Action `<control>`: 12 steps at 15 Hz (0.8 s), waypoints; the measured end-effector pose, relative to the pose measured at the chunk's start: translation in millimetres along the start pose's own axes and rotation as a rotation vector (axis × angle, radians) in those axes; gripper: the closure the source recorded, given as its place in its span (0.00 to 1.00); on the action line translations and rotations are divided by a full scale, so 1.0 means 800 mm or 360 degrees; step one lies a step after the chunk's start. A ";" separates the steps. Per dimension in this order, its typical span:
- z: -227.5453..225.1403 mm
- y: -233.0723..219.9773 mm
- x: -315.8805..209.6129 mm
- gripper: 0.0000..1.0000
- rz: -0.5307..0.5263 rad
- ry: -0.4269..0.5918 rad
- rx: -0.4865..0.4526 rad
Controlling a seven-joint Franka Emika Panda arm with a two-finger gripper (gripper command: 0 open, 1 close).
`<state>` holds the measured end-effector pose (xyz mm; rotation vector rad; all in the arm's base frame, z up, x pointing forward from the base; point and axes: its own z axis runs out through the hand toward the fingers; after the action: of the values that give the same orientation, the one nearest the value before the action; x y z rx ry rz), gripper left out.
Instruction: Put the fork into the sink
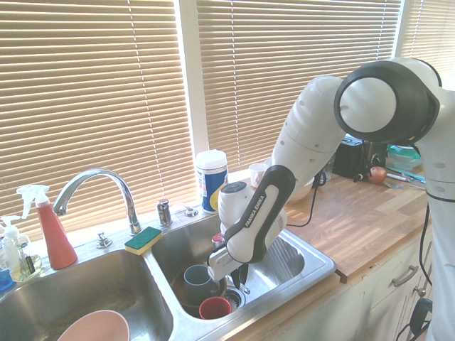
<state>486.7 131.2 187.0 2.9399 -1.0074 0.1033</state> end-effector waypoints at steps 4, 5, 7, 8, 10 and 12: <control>0.016 0.003 0.002 0.00 0.0019 -0.0007 -0.0015; 0.016 0.003 0.003 0.00 0.0027 -0.0007 -0.0012; 0.013 0.000 0.006 0.00 0.0033 -0.0001 -0.0003; 0.011 -0.002 0.007 0.00 0.0031 0.0005 0.0002; 0.010 -0.005 0.007 0.00 0.0044 0.0004 0.0009; 0.004 -0.010 0.010 0.00 0.0065 0.0009 0.0032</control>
<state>497.9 132.8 184.6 2.9358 -1.0721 0.1230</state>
